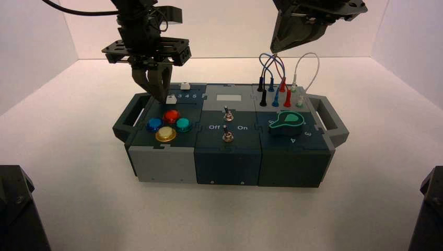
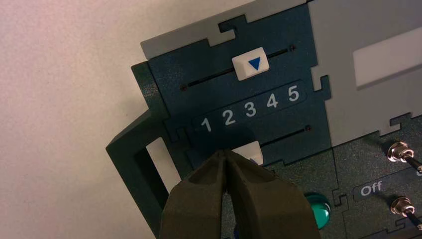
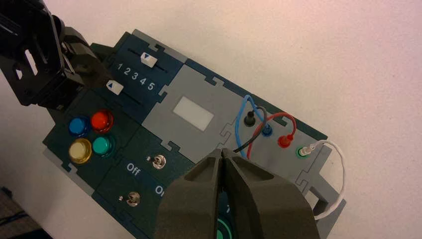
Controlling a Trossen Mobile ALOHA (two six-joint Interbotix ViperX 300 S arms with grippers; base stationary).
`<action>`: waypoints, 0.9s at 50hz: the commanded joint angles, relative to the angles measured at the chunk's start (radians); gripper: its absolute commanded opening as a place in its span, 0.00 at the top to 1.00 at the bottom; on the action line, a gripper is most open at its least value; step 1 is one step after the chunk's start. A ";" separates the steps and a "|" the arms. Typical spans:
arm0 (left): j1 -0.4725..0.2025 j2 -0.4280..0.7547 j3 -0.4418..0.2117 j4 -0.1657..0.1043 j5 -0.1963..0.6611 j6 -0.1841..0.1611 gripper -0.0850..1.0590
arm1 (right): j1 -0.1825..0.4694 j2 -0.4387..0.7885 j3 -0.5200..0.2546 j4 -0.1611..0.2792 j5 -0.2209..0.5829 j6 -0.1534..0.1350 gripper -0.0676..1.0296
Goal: Move the bottom slider to position 4.
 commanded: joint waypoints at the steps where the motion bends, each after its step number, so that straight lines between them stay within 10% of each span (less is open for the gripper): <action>1: -0.015 0.000 -0.002 -0.002 0.006 -0.002 0.95 | 0.005 -0.006 -0.031 0.002 -0.009 0.000 0.96; 45: -0.086 0.020 -0.034 -0.005 0.008 -0.008 0.95 | 0.005 -0.005 -0.021 0.002 -0.009 0.002 0.96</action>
